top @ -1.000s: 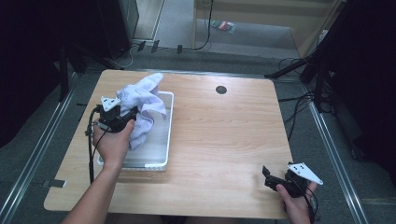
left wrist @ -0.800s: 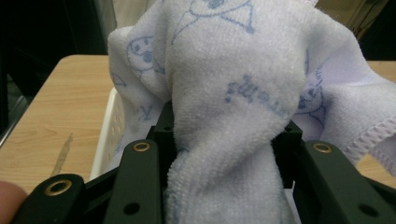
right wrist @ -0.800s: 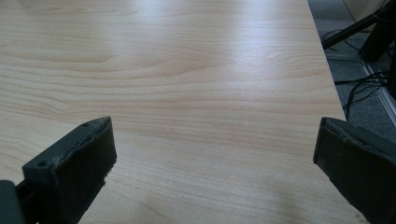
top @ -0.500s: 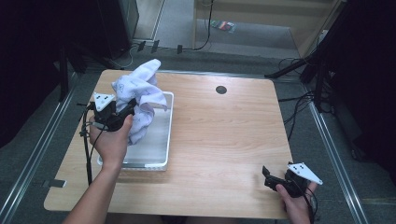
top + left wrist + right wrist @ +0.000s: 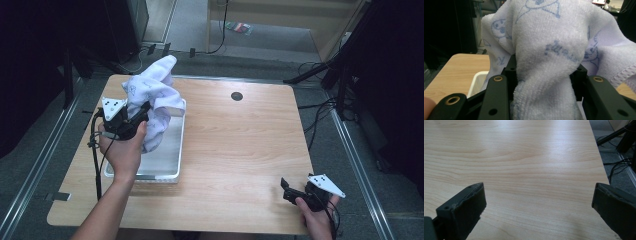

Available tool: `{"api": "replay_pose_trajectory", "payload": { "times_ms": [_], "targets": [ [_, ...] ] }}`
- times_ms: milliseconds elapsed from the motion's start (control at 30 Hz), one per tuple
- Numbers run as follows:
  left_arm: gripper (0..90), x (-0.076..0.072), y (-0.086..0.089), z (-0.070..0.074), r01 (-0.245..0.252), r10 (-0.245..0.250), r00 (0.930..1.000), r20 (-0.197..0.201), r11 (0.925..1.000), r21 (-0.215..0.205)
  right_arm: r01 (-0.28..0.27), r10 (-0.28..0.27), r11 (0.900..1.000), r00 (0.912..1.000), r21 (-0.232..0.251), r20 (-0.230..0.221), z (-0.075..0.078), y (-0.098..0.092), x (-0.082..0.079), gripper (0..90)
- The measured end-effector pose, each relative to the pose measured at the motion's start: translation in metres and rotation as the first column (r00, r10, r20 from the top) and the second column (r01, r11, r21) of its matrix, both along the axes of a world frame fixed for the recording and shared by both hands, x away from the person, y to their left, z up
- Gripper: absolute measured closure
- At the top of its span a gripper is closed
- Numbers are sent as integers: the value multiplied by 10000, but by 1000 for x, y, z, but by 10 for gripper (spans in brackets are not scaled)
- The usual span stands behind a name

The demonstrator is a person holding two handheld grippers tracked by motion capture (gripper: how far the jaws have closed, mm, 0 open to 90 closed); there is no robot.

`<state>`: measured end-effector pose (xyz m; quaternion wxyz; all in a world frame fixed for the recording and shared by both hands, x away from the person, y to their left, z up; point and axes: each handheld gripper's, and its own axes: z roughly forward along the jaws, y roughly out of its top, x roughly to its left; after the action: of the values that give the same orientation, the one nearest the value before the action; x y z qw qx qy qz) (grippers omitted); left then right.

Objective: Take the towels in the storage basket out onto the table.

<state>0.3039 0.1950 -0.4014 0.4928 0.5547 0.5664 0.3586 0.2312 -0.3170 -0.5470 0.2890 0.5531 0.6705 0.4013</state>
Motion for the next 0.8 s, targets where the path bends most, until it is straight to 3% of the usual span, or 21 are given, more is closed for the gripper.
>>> {"api": "replay_pose_trajectory", "payload": {
  "times_ms": [367,800],
  "targets": [
    [549,-1,-30,9,218,-218,9998,-42,9998,49,-2,2,10000,10000,25,7,0,0,0,0],
    [545,7,-72,7,810,-809,9965,-207,9967,70,40,-40,10000,10000,60,14,0,-1,-1,0]
  ]
}}
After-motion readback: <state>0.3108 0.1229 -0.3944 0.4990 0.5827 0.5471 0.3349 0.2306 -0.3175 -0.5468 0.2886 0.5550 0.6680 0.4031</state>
